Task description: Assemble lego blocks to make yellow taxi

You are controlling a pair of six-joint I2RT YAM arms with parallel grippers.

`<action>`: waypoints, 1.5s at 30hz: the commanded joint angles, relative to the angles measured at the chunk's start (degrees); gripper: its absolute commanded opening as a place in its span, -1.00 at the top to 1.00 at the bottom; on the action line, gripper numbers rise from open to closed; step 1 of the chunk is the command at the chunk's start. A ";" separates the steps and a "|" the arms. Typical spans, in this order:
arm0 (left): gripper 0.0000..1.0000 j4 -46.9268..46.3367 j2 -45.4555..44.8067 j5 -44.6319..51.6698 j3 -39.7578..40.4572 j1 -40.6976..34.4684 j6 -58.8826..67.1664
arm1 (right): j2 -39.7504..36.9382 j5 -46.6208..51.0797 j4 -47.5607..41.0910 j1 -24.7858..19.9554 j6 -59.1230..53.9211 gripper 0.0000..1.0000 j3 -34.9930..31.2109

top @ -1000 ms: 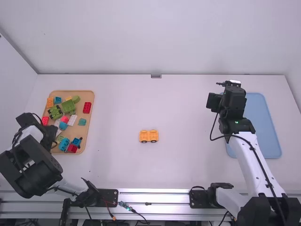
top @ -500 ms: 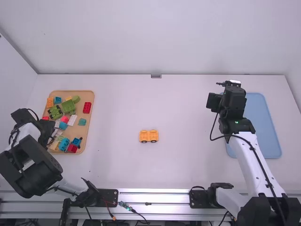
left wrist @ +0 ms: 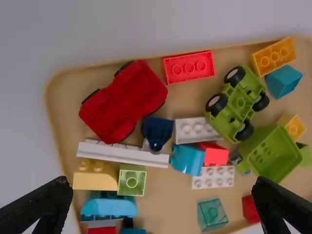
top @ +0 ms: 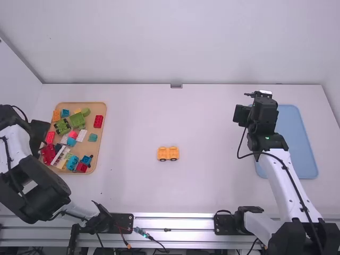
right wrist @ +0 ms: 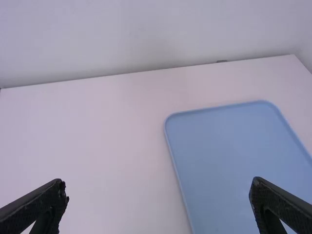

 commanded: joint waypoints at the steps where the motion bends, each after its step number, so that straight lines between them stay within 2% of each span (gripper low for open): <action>1: -0.98 -0.90 0.58 -0.81 0.65 0.52 -0.75 | 0.10 0.13 0.04 0.11 -0.02 -0.97 1.40; 10: -0.98 -0.11 0.58 1.40 -0.61 0.55 -5.27 | 0.10 0.07 0.81 0.13 -0.17 -0.97 1.40; 15: -0.98 3.19 0.58 4.76 -4.88 0.55 -8.57 | 0.10 -0.15 0.74 0.20 1.77 -0.97 1.40; 22: -1.00 3.45 0.58 3.54 -11.08 0.48 -18.39 | 0.10 -0.52 0.15 0.11 1.55 -0.97 1.40; 28: -1.00 4.19 0.58 -1.53 -15.89 -0.39 -26.06 | 0.10 -0.59 0.17 0.11 1.57 -0.97 1.40; 36: -0.75 11.60 0.58 -1.95 -22.25 -0.22 -33.47 | 0.10 -0.52 0.02 0.13 0.00 -0.97 1.40; 45: -0.77 16.74 0.58 -4.04 -25.07 0.90 -35.57 | 0.10 -0.74 0.00 0.22 0.04 -0.97 1.40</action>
